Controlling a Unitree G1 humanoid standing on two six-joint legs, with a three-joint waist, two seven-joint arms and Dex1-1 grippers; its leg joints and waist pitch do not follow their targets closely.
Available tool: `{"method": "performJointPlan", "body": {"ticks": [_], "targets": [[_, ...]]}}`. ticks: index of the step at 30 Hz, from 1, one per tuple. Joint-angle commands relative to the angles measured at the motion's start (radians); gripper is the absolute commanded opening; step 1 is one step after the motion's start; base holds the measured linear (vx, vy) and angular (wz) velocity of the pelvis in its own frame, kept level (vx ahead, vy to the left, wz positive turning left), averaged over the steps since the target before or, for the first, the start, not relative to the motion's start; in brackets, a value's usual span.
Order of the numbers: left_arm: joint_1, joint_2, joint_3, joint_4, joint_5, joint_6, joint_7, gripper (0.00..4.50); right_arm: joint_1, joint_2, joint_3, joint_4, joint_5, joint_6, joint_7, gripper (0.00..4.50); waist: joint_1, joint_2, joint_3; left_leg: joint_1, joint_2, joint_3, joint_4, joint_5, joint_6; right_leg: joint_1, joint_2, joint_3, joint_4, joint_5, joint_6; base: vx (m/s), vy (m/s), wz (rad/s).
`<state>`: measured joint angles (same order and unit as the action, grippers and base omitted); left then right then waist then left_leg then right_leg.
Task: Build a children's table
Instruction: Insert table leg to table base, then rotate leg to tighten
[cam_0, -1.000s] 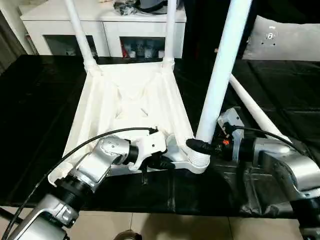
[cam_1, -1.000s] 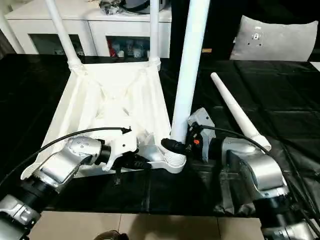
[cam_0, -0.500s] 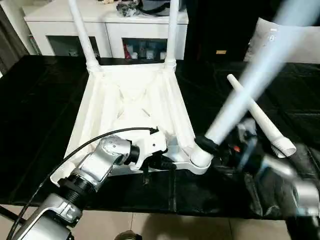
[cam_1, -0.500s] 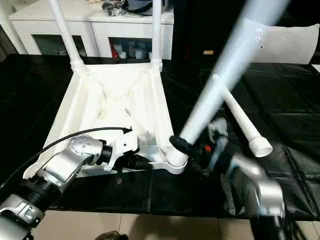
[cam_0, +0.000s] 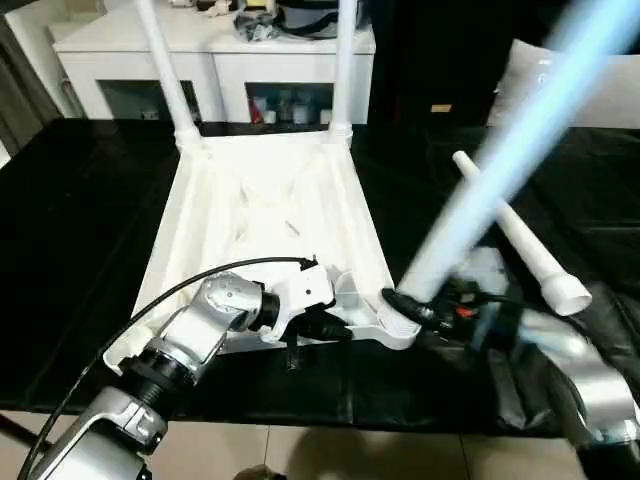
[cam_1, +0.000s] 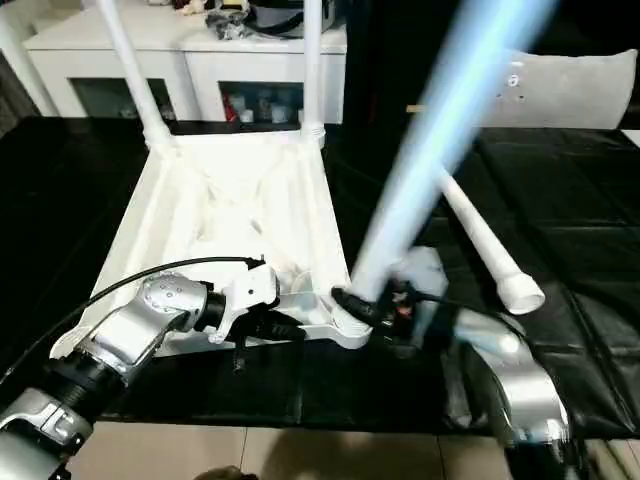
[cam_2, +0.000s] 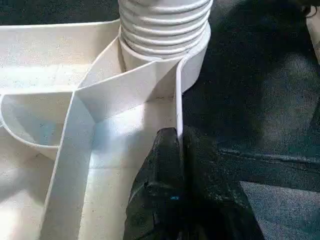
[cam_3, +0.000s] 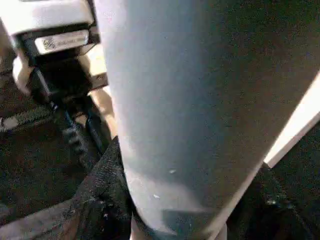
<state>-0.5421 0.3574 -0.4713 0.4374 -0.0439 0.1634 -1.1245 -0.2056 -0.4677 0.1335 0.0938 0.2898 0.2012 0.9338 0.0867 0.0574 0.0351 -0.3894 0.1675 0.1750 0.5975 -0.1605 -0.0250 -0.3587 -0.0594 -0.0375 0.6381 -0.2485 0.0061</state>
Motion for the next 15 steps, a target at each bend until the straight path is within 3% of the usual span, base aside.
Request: {"method": "performJointPlan", "body": {"ticks": [1, 4, 5, 6, 8, 12, 15], "targets": [[-0.03, 0.03, -0.009, 0.009, 0.02, -0.023, -0.039, 0.0, 0.014, -0.03, 0.068, 0.108, -0.082, 0.083, 0.03, 1.89, -0.004, -0.006, -0.031, 0.036, 0.065, -0.039, -0.087, -0.45, -0.043, -0.002, -0.098, 0.051, -0.123, -0.438, -0.165, 0.0, 0.0, 0.0], [-0.059, 0.036, -0.016, 0.044, 0.035, -0.053, -0.061, 0.0, -0.032, -0.029, 0.101, 0.15, -0.081, 0.095, 0.078, 1.89, -0.007, -0.007, -0.034, 0.035, 0.066, -0.039, -0.089, -0.439, -0.041, 0.002, -0.098, 0.051, -0.118, -0.39, -0.181, 0.0, 0.0, 0.0], [-0.08, 0.036, -0.013, 0.069, 0.039, -0.064, -0.067, 0.0, -0.048, -0.027, 0.117, 0.161, -0.075, 0.094, 0.105, 1.89, -0.005, -0.014, -0.035, 0.035, 0.066, -0.036, -0.088, -0.423, -0.033, 0.002, -0.097, 0.051, -0.118, -0.365, -0.188, 0.0, 0.0, 0.0], [-0.088, 0.035, -0.012, 0.079, 0.041, -0.069, -0.07, 0.0, -0.053, -0.026, 0.123, 0.164, -0.074, 0.095, 0.115, 1.89, -0.003, -0.01, -0.037, 0.036, 0.066, -0.035, -0.089, -0.406, -0.031, 0.003, -0.097, 0.051, -0.117, -0.34, -0.194, 0.0, 0.0, 0.0], [-0.11, 0.036, -0.006, 0.111, 0.046, -0.082, -0.078, 0.0, -0.063, -0.028, 0.143, 0.166, -0.07, 0.099, 0.145, 1.89, -0.002, -0.015, -0.037, 0.034, 0.067, -0.034, -0.091, -0.392, -0.026, 0.006, -0.094, 0.049, -0.114, -0.299, -0.205, 0.0, 0.0, 0.0], [-0.134, 0.046, -0.003, 0.149, 0.054, -0.104, -0.092, 0.0, -0.083, -0.016, 0.147, 0.185, -0.074, 0.097, 0.143, 1.89, 0.0, -0.012, -0.04, 0.031, 0.07, -0.033, -0.094, -0.361, -0.019, 0.013, -0.098, 0.046, -0.109, -0.25, -0.22, 0.0, 0.0, 0.0], [-0.13, 0.051, 0.005, 0.15, 0.047, -0.098, -0.099, 0.0, -0.089, -0.002, 0.136, 0.192, -0.072, 0.099, 0.129, 1.89, 0.001, -0.01, -0.04, 0.033, 0.072, -0.033, -0.095, -0.369, -0.021, 0.012, -0.099, 0.047, -0.108, -0.243, -0.227, 0.0, 0.0, 0.0]]}}
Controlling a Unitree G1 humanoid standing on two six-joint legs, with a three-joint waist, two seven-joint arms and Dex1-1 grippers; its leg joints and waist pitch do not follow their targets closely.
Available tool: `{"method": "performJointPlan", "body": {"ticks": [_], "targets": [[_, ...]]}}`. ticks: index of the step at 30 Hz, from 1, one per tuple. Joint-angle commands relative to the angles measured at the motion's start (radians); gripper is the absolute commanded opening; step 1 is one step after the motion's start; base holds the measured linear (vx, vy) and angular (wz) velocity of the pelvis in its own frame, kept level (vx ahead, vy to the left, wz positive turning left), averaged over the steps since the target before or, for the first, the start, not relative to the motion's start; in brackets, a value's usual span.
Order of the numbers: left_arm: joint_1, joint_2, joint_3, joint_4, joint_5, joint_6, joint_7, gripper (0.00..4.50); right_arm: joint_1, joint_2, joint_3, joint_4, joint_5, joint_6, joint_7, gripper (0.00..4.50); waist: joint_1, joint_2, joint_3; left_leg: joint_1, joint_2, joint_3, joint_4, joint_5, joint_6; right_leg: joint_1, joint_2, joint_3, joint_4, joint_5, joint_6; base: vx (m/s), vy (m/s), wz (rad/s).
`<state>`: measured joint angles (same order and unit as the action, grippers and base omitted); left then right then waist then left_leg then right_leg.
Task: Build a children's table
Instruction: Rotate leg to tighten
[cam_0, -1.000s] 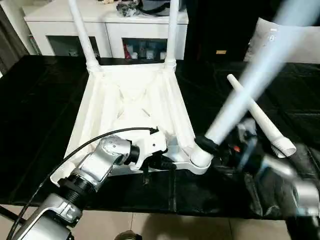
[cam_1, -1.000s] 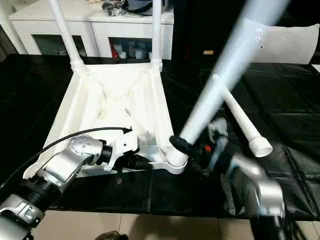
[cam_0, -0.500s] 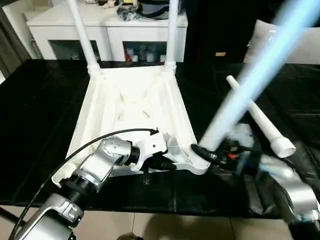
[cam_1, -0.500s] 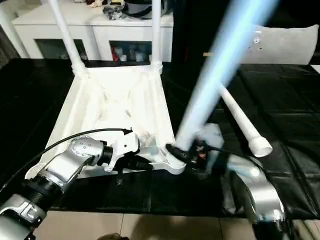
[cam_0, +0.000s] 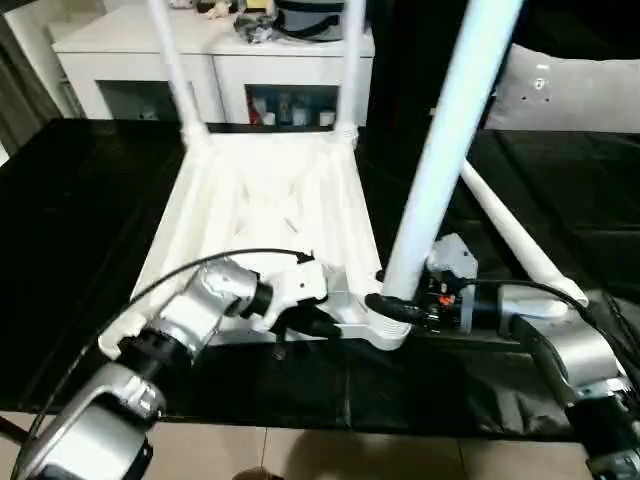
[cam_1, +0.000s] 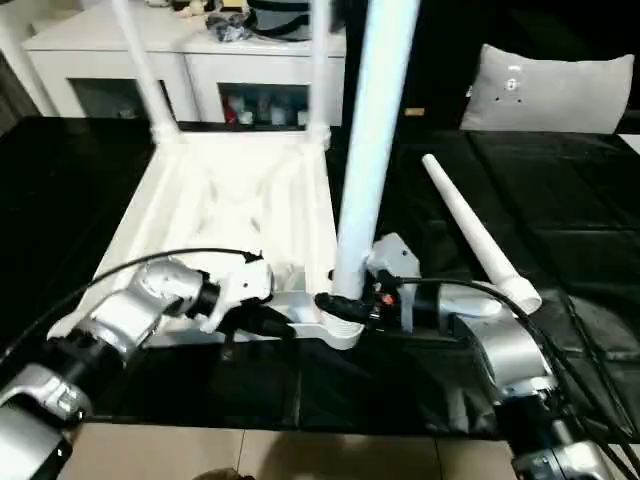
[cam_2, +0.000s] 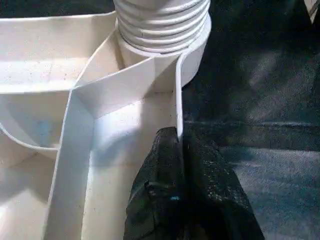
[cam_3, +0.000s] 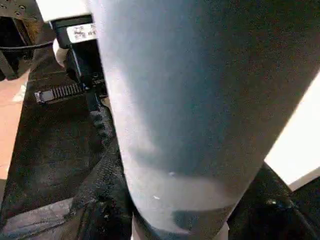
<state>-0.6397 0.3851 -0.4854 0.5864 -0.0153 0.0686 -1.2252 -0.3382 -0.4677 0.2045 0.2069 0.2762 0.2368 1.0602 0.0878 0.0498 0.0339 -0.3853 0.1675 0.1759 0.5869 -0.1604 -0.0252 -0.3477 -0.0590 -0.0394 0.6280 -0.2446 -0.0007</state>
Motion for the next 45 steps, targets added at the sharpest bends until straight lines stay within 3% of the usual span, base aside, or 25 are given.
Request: {"method": "performJointPlan", "body": {"ticks": [1, 5, 7, 8, 10, 11, 13, 14, 17, 18, 20, 22, 26, 28, 30, 37, 39, 42, 43, 44, 45], "targets": [[-0.028, 0.023, 0.023, -0.003, 0.015, 0.003, -0.001, 0.0, 0.044, 0.003, 0.06, 0.079, -0.058, 0.065, -0.006, 1.89, -0.001, -0.004, -0.038, 0.029, 0.072, -0.034, -0.085, -0.37, -0.021, 0.0, -0.098, 0.049, -0.099, -0.247, -0.22, 0.0, 0.0, 0.0], [0.059, 0.011, 0.069, -0.087, -0.027, 0.11, 0.056, 0.0, 0.048, 0.059, 0.017, 0.076, -0.084, 0.13, -0.197, 1.89, -0.009, 0.0, -0.032, 0.03, 0.073, -0.037, -0.094, -0.414, -0.046, -0.005, -0.1, 0.05, -0.099, -0.309, -0.215, 0.0, 0.0, 0.0], [0.088, 0.0, 0.088, -0.115, -0.032, 0.156, 0.105, 0.0, 0.044, 0.076, 0.006, 0.081, -0.099, 0.146, -0.257, 1.89, -0.02, -0.002, -0.021, 0.044, 0.068, -0.04, -0.091, -0.518, -0.072, -0.02, -0.103, 0.052, -0.116, -0.469, -0.184, 0.0, 0.0, 0.0], [0.131, -0.023, 0.106, -0.17, -0.023, 0.222, 0.193, 0.0, 0.023, 0.112, -0.015, 0.102, -0.115, 0.158, -0.34, 1.89, -0.03, -0.005, -0.015, 0.043, 0.064, -0.049, -0.093, -0.56, -0.083, -0.02, -0.106, 0.049, -0.125, -0.578, -0.149, 0.0, 0.0, 0.0], [0.155, -0.046, 0.117, -0.208, -0.021, 0.271, 0.249, 0.0, 0.001, 0.142, -0.031, 0.128, -0.125, 0.164, -0.403, 1.89, -0.048, -0.009, -0.014, 0.026, 0.06, -0.063, -0.104, -0.584, -0.098, -0.01, -0.108, 0.036, -0.125, -0.666, -0.1, -0.026, 0.027, -0.25], [0.164, -0.073, 0.124, -0.234, -0.016, 0.307, 0.291, 0.0, -0.019, 0.168, -0.046, 0.155, -0.126, 0.174, -0.451, 1.89, -0.053, -0.004, -0.017, 0.037, 0.058, -0.068, -0.101, -0.616, -0.102, -0.019, -0.108, 0.033, -0.134, -0.686, -0.076, -0.028, 0.032, -0.23], [0.168, -0.1, 0.128, -0.255, -0.009, 0.34, 0.331, 0.0, -0.039, 0.193, -0.059, 0.182, -0.125, 0.186, -0.492, 1.89, -0.069, -0.01, -0.021, 0.034, 0.06, -0.07, -0.107, -0.625, -0.103, -0.012, -0.104, 0.029, -0.133, -0.624, -0.088, -0.022, 0.04, -0.19], [0.168, -0.16, 0.125, -0.297, 0.004, 0.395, 0.391, 0.0, -0.077, 0.234, -0.074, 0.239, -0.13, 0.198, -0.569, 1.89, -0.071, -0.008, -0.022, 0.027, 0.06, -0.072, -0.113, -0.614, -0.102, -0.01, -0.101, 0.029, -0.127, -0.574, -0.096, -0.005, 0.045, -0.2], [0.166, -0.227, 0.091, -0.356, 0.026, 0.457, 0.442, 0.0, -0.116, 0.282, -0.082, 0.297, -0.141, 0.216, -0.652, 1.89, -0.081, -0.015, -0.025, 0.037, 0.055, -0.066, -0.104, -0.631, -0.099, -0.023, -0.102, 0.03, -0.136, -0.538, -0.107, 0.0, 0.0, 0.0], [0.166, -0.235, 0.079, -0.367, 0.032, 0.467, 0.449, 0.0, -0.124, 0.294, -0.087, 0.308, -0.139, 0.224, -0.665, 1.89, -0.085, -0.013, -0.022, 0.028, 0.055, -0.068, -0.107, -0.616, -0.091, -0.02, -0.101, 0.03, -0.133, -0.515, -0.112, 0.0, 0.0, 0.0], [0.162, -0.238, 0.068, -0.365, 0.043, 0.472, 0.461, 0.0, -0.132, 0.306, -0.088, 0.32, -0.138, 0.24, -0.672, 1.89, -0.084, -0.013, -0.024, 0.025, 0.054, -0.065, -0.109, -0.6, -0.083, -0.019, -0.099, 0.03, -0.133, -0.483, -0.112, 0.0, 0.0, 0.0], [0.155, -0.226, 0.061, -0.349, 0.06, 0.461, 0.469, 0.0, -0.137, 0.314, -0.087, 0.33, -0.13, 0.248, -0.658, 1.89, -0.082, -0.013, -0.024, 0.036, 0.054, -0.059, -0.107, -0.616, -0.081, -0.026, -0.096, 0.033, -0.138, -0.456, -0.119, 0.0, 0.0, 0.0], [0.155, -0.203, 0.071, -0.353, 0.079, 0.466, 0.476, 0.0, -0.154, 0.327, -0.126, 0.371, -0.108, 0.219, -0.663, 1.89, -0.084, -0.013, -0.021, 0.037, 0.054, -0.06, -0.109, -0.632, -0.082, -0.026, -0.097, 0.031, -0.14, -0.471, -0.118, 0.0, 0.0, 0.0], [0.156, -0.203, 0.072, -0.356, 0.084, 0.47, 0.478, 0.0, -0.159, 0.327, -0.13, 0.382, -0.109, 0.209, -0.664, 2.45, -0.085, -0.012, -0.02, 0.04, 0.054, -0.062, -0.111, -0.66, -0.089, -0.029, -0.096, 0.029, -0.143, -0.488, -0.109, 0.0, 0.0, 0.0], [0.153, -0.184, 0.072, -0.347, 0.096, 0.457, 0.471, 0.0, -0.171, 0.324, -0.133, 0.404, -0.116, 0.18, -0.659, 2.62, -0.085, -0.011, -0.02, 0.049, 0.054, -0.062, -0.107, -0.68, -0.09, -0.037, -0.098, 0.031, -0.147, -0.495, -0.113, 0.0, 0.0, 0.0], [0.121, -0.14, 0.095, -0.262, 0.103, 0.341, 0.442, 0.0, -0.129, 0.276, -0.14, 0.33, -0.105, 0.1, -0.55, 3.31, -0.067, -0.014, -0.027, 0.04, 0.055, -0.045, -0.106, -0.574, -0.061, -0.026, -0.097, 0.04, -0.139, -0.37, -0.142, 0.0, 0.0, 0.0], [0.113, -0.13, 0.097, -0.242, 0.101, 0.319, 0.429, 0.0, -0.1, 0.253, -0.139, 0.291, -0.09, 0.065, -0.497, 3.49, -0.046, -0.017, -0.034, 0.033, 0.059, -0.036, -0.104, -0.467, -0.03, -0.017, -0.095, 0.043, -0.132, -0.286, -0.15, 0.0, 0.0, 0.0], [0.094, -0.105, 0.089, -0.201, 0.096, 0.276, 0.381, 0.0, -0.016, 0.179, -0.127, 0.174, -0.058, -0.008, -0.359, 3.75, -0.028, -0.018, -0.038, 0.026, 0.06, -0.029, -0.1, -0.392, -0.001, -0.01, -0.093, 0.042, -0.13, -0.25, -0.157, 0.0, 0.0, 0.0], [0.092, -0.098, 0.083, -0.194, 0.096, 0.255, 0.363, 0.0, -0.005, 0.167, -0.132, 0.16, -0.051, -0.021, -0.34, 3.93, -0.018, -0.02, -0.045, 0.027, 0.061, -0.024, -0.092, -0.336, 0.013, -0.01, -0.094, 0.045, -0.123, -0.169, -0.165, 0.0, 0.0, 0.0], [0.091, -0.089, 0.075, -0.188, 0.094, 0.233, 0.336, 0.0, 0.004, 0.151, -0.14, 0.15, -0.045, -0.026, -0.323, 3.99, -0.017, -0.02, -0.049, 0.014, 0.058, -0.025, -0.088, -0.255, 0.034, 0.001, -0.093, 0.04, -0.11, -0.065, -0.188, 0.0, 0.0, 0.0], [0.091, -0.088, 0.074, -0.187, 0.094, 0.231, 0.333, 0.0, 0.005, 0.15, -0.141, 0.149, -0.044, -0.027, -0.32, 3.99, -0.016, -0.02, -0.052, 0.013, 0.058, -0.023, -0.085, -0.226, 0.045, 0.002, -0.093, 0.039, -0.104, -0.014, -0.2, 0.0, 0.0, 0.0]]}}
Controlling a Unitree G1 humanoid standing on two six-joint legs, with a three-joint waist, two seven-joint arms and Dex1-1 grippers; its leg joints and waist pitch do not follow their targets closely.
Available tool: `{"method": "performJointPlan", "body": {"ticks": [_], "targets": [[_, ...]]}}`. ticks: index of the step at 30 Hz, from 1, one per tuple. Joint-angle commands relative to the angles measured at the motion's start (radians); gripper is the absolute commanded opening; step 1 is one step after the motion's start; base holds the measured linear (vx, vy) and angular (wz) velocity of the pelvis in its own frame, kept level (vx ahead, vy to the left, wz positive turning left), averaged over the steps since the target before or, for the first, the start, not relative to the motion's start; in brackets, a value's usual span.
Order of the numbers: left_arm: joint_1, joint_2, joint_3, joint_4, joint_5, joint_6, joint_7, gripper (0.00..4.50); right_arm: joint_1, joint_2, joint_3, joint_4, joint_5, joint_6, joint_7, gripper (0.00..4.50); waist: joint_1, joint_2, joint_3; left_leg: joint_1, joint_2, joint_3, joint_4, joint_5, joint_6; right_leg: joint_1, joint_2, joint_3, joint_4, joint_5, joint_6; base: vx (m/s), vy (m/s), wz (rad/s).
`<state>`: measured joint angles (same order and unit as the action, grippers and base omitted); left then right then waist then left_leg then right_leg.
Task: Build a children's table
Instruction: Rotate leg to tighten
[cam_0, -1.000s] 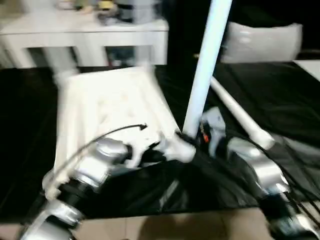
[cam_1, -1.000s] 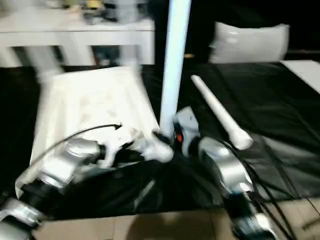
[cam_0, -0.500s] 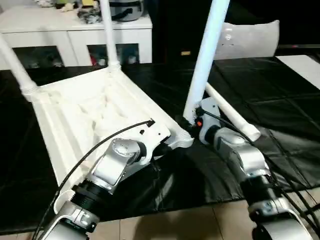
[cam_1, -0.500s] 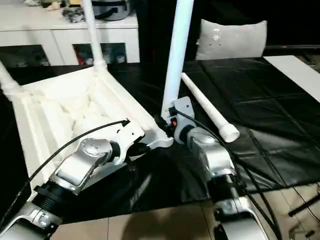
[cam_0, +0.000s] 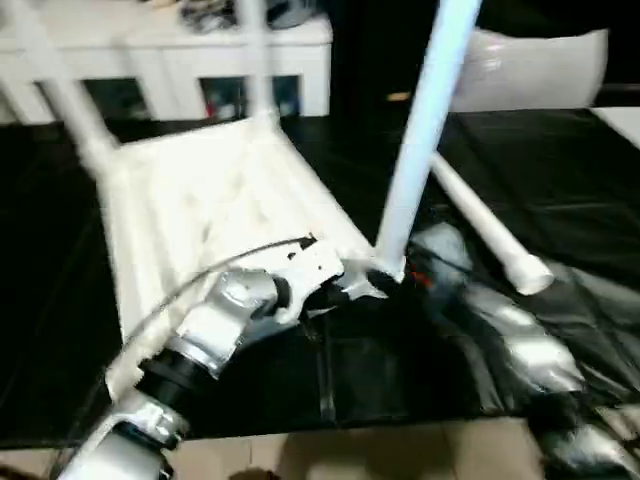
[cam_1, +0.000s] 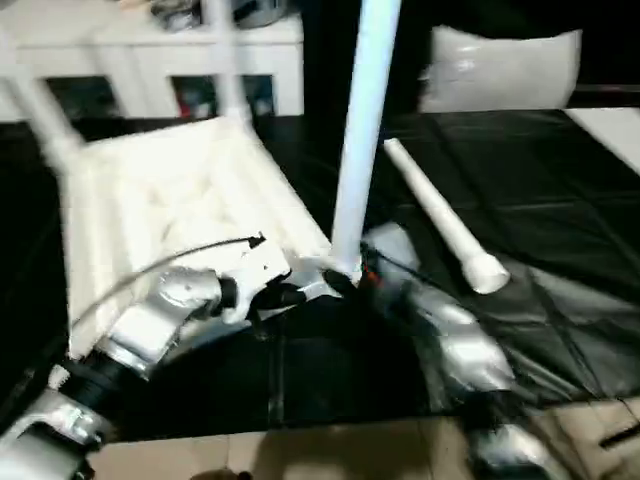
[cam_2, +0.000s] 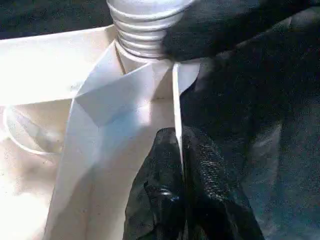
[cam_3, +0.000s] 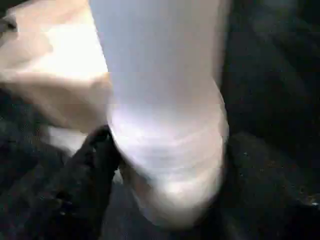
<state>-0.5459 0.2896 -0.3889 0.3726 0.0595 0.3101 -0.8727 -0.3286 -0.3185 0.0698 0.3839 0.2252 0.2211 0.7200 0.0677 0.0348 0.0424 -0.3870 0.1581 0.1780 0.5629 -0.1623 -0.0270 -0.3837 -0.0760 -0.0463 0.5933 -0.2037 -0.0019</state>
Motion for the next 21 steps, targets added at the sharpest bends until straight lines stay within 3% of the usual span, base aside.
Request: {"method": "performJointPlan", "body": {"ticks": [1, 3, 4, 5, 7, 11, 12, 13, 15, 20, 21], "targets": [[-0.003, 0.03, -0.043, 0.033, 0.024, -0.05, -0.071, 0.0, 0.004, -0.025, -0.022, -0.038, 0.018, -0.029, 0.055, 4.07, 0.003, -0.005, -0.06, 0.012, 0.067, -0.025, -0.058, -0.202, 0.058, 0.038, -0.075, 0.043, -0.066, -0.02, -0.209, 0.0, 0.0, 0.0], [-0.005, 0.055, -0.066, 0.045, 0.025, -0.093, -0.135, 0.0, 0.022, -0.073, -0.029, -0.075, 0.03, -0.045, 0.12, 4.29, 0.005, -0.002, -0.061, 0.012, 0.068, -0.023, -0.051, -0.166, 0.087, 0.041, -0.076, 0.039, -0.058, 0.036, -0.238, 0.0, 0.0, 0.0], [-0.005, 0.058, -0.069, 0.046, 0.024, -0.101, -0.147, 0.0, 0.025, -0.082, -0.028, -0.081, 0.03, -0.049, 0.132, 4.29, 0.006, 0.006, -0.06, 0.013, 0.068, -0.024, -0.051, -0.168, 0.09, 0.041, -0.076, 0.038, -0.06, 0.032, -0.241, 0.0, 0.0, 0.0], [-0.004, 0.067, -0.078, 0.046, 0.019, -0.124, -0.18, 0.0, 0.032, -0.108, -0.024, -0.098, 0.031, -0.06, 0.166, 4.38, 0.005, 0.001, -0.06, 0.013, 0.071, -0.023, -0.051, -0.17, 0.094, 0.045, -0.074, 0.036, -0.059, 0.033, -0.243, 0.0, 0.0, 0.0], [-0.009, 0.08, -0.092, 0.054, 0.02, -0.149, -0.211, 0.0, 0.041, -0.139, -0.017, -0.118, 0.042, -0.067, 0.218, 4.38, 0.009, 0.003, -0.059, 0.017, 0.072, -0.022, -0.05, -0.173, 0.099, 0.043, -0.074, 0.035, -0.059, 0.023, -0.252, 0.0, 0.0, 0.0], [-0.024, 0.106, -0.128, 0.078, 0.041, -0.228, -0.275, 0.0, 0.036, -0.187, 0.011, -0.133, 0.039, -0.089, 0.304, 4.38, 0.023, 0.005, -0.055, 0.025, 0.078, -0.021, -0.054, -0.229, 0.078, 0.038, -0.073, 0.035, -0.066, -0.074, -0.254, 0.0, 0.0, 0.0], [-0.028, 0.109, -0.134, 0.082, 0.045, -0.239, -0.287, 0.0, 0.031, -0.191, 0.017, -0.128, 0.035, -0.093, 0.318, 4.38, 0.024, -0.002, -0.054, 0.025, 0.078, -0.021, -0.056, -0.241, 0.07, 0.039, -0.074, 0.036, -0.067, -0.097, -0.251, 0.0, 0.0, 0.0], [-0.031, 0.111, -0.14, 0.084, 0.048, -0.248, -0.298, 0.0, 0.026, -0.194, 0.023, -0.122, 0.031, -0.097, 0.329, 4.38, 0.026, 0.002, -0.054, 0.025, 0.079, -0.022, -0.057, -0.244, 0.062, 0.039, -0.075, 0.036, -0.065, -0.109, -0.251, 0.0, 0.0, 0.0], [-0.038, 0.117, -0.154, 0.087, 0.053, -0.274, -0.33, 0.0, 0.013, -0.199, 0.044, -0.112, 0.024, -0.101, 0.363, 4.38, 0.027, 0.0, -0.054, 0.025, 0.078, -0.022, -0.057, -0.254, 0.057, 0.039, -0.077, 0.036, -0.066, -0.129, -0.248, 0.0, 0.0, 0.0], [-0.045, 0.125, -0.177, 0.083, 0.064, -0.315, -0.381, 0.0, -0.013, -0.196, 0.08, -0.09, 0.007, -0.108, 0.413, 4.38, 0.032, 0.001, -0.056, 0.025, 0.079, -0.022, -0.055, -0.244, 0.052, 0.039, -0.078, 0.037, -0.063, -0.121, -0.246, 0.0, 0.0, 0.0], [-0.048, 0.124, -0.18, 0.087, 0.065, -0.324, -0.386, 0.0, -0.02, -0.195, 0.087, -0.083, 0.01, -0.103, 0.427, 4.21, 0.033, 0.002, -0.058, 0.025, 0.079, -0.022, -0.054, -0.228, 0.055, 0.039, -0.077, 0.036, -0.06, -0.098, -0.251, 0.0, 0.0, 0.0]]}}
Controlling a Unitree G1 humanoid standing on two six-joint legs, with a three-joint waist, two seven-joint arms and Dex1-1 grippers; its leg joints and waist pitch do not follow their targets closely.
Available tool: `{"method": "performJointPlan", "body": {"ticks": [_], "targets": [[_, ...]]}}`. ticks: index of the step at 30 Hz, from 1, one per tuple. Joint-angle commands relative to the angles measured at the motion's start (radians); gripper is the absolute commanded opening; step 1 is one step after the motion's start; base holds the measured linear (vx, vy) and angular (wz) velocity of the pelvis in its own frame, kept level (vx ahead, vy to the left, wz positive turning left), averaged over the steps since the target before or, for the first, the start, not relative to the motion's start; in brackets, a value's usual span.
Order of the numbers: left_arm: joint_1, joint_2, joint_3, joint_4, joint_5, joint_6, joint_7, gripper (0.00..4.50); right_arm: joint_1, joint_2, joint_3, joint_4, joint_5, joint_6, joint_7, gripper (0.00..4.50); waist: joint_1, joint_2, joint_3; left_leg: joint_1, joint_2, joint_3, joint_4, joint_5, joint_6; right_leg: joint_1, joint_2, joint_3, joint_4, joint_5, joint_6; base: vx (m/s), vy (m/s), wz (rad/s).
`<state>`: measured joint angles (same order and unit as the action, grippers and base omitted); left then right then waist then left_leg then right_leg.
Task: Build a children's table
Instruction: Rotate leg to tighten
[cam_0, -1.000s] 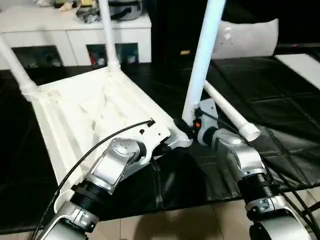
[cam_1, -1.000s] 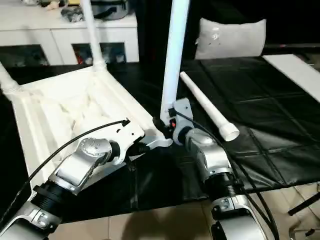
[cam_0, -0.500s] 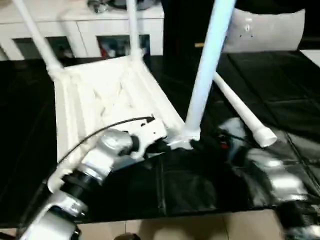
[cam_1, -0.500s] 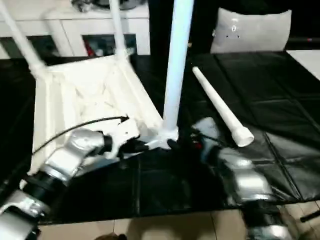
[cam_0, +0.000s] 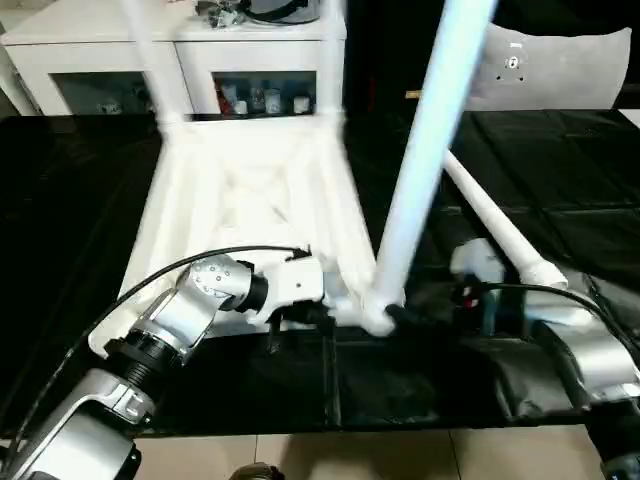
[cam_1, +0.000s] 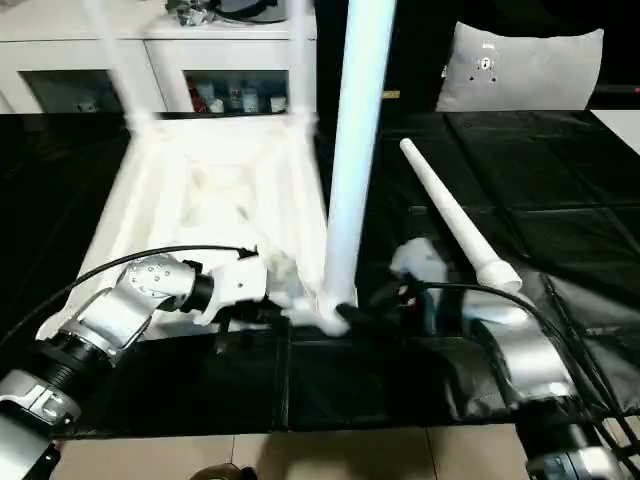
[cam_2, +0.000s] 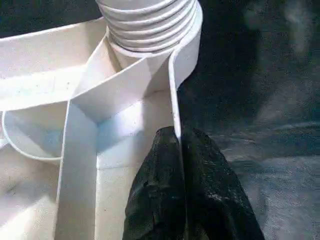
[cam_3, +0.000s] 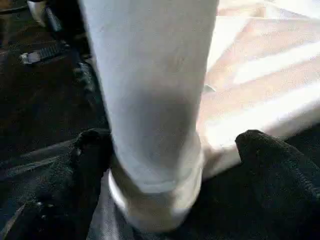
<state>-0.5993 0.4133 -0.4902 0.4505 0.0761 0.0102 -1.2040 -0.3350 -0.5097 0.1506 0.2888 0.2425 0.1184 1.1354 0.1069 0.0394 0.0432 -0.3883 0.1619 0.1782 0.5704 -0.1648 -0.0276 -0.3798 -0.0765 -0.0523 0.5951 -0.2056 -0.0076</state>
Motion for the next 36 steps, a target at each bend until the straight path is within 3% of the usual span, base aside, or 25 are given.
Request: {"method": "performJointPlan", "body": {"ticks": [1, 3, 4, 16, 20, 23, 28, 29, 30, 33, 35, 36], "targets": [[0.003, 0.0, -0.081, 0.013, 0.049, -0.03, -0.057, 0.0, -0.019, -0.002, 0.01, 0.017, -0.005, 0.004, 0.02, 4.21, -0.005, -0.003, -0.06, 0.026, 0.075, -0.022, -0.061, -0.219, 0.058, 0.036, -0.076, 0.041, -0.061, -0.086, -0.247, 0.0, 0.0, 0.0], [-0.002, -0.002, -0.084, 0.026, 0.052, -0.047, -0.063, 0.0, -0.03, 0.0, 0.019, 0.03, 0.001, 0.012, 0.041, 4.0, -0.003, -0.003, -0.061, 0.025, 0.075, -0.021, -0.059, -0.208, 0.064, 0.036, -0.076, 0.041, -0.057, -0.061, -0.252, 0.0, 0.0, 0.0], [-0.003, -0.003, -0.084, 0.031, 0.053, -0.052, -0.064, 0.0, -0.032, 0.0, 0.022, 0.034, 0.004, 0.017, 0.05, 3.93, -0.001, -0.009, -0.062, 0.024, 0.074, -0.021, -0.056, -0.194, 0.072, 0.038, -0.078, 0.04, -0.055, -0.049, -0.255, 0.0, 0.0, 0.0], [-0.002, -0.002, -0.077, 0.059, 0.059, -0.075, -0.073, 0.0, -0.023, -0.01, 0.036, 0.029, 0.029, 0.079, 0.119, 2.9, 0.005, -0.011, -0.064, 0.024, 0.074, -0.019, -0.051, -0.163, 0.087, 0.039, -0.077, 0.038, -0.052, -0.047, -0.26, 0.0, 0.0, 0.0], [0.015, -0.01, -0.053, 0.042, 0.026, -0.041, -0.075, 0.0, -0.006, 0.018, 0.016, 0.0, 0.07, 0.132, 0.119, 2.75, 0.007, -0.013, -0.065, 0.023, 0.075, -0.019, -0.05, -0.157, 0.089, 0.038, -0.078, 0.037, -0.05, -0.056, -0.26, 0.0, 0.0, 0.0], [0.042, -0.036, -0.002, -0.01, -0.022, 0.07, -0.021, 0.0, 0.005, 0.065, 0.014, -0.014, 0.048, 0.166, 0.015, 2.72, 0.003, -0.011, -0.063, 0.023, 0.075, -0.019, -0.053, -0.166, 0.077, 0.036, -0.078, 0.038, -0.051, -0.081, -0.259, 0.0, 0.0, 0.0], [0.065, -0.118, 0.064, -0.069, -0.042, 0.244, 0.141, 0.0, -0.043, 0.188, -0.036, 0.067, 0.001, 0.19, -0.256, 2.71, -0.026, -0.011, -0.044, 0.029, 0.067, -0.026, -0.066, -0.341, -0.003, 0.024, -0.08, 0.042, -0.077, -0.366, -0.208, 0.0, 0.0, 0.0], [0.067, -0.152, 0.082, -0.082, -0.045, 0.297, 0.195, 0.0, -0.063, 0.225, -0.06, 0.098, -0.001, 0.2, -0.331, 2.7, -0.038, -0.013, -0.041, 0.024, 0.065, -0.033, -0.069, -0.372, -0.024, 0.027, -0.083, 0.039, -0.079, -0.44, -0.185, -0.054, 0.009, -0.1], [0.069, -0.185, 0.096, -0.091, -0.04, 0.34, 0.25, 0.0, -0.082, 0.261, -0.085, 0.128, 0.001, 0.211, -0.402, 2.7, -0.051, -0.013, -0.042, 0.026, 0.063, -0.036, -0.07, -0.392, -0.04, 0.023, -0.084, 0.038, -0.083, -0.485, -0.167, -0.055, 0.018, -0.14], [0.073, -0.259, 0.122, -0.108, -0.025, 0.412, 0.355, 0.0, -0.11, 0.312, -0.115, 0.175, -0.014, 0.219, -0.515, 2.7, -0.078, -0.013, -0.041, 0.02, 0.061, -0.044, -0.069, -0.431, -0.044, 0.02, -0.081, 0.032, -0.092, -0.519, -0.137, -0.018, 0.006, -0.05], [0.072, -0.31, 0.125, -0.11, -0.017, 0.426, 0.413, 0.0, -0.119, 0.327, -0.107, 0.203, -0.042, 0.206, -0.568, 2.7, -0.083, -0.014, -0.045, 0.022, 0.06, -0.041, -0.066, -0.424, -0.032, 0.018, -0.078, 0.034, -0.095, -0.474, -0.141, 0.0, 0.0, 0.0], [0.072, -0.311, 0.124, -0.111, -0.016, 0.426, 0.414, 0.0, -0.119, 0.328, -0.107, 0.204, -0.043, 0.205, -0.57, 3.05, -0.082, -0.015, -0.046, 0.022, 0.06, -0.037, -0.065, -0.41, -0.017, 0.016, -0.077, 0.036, -0.097, -0.438, -0.148, 0.0, 0.0, 0.0]]}}
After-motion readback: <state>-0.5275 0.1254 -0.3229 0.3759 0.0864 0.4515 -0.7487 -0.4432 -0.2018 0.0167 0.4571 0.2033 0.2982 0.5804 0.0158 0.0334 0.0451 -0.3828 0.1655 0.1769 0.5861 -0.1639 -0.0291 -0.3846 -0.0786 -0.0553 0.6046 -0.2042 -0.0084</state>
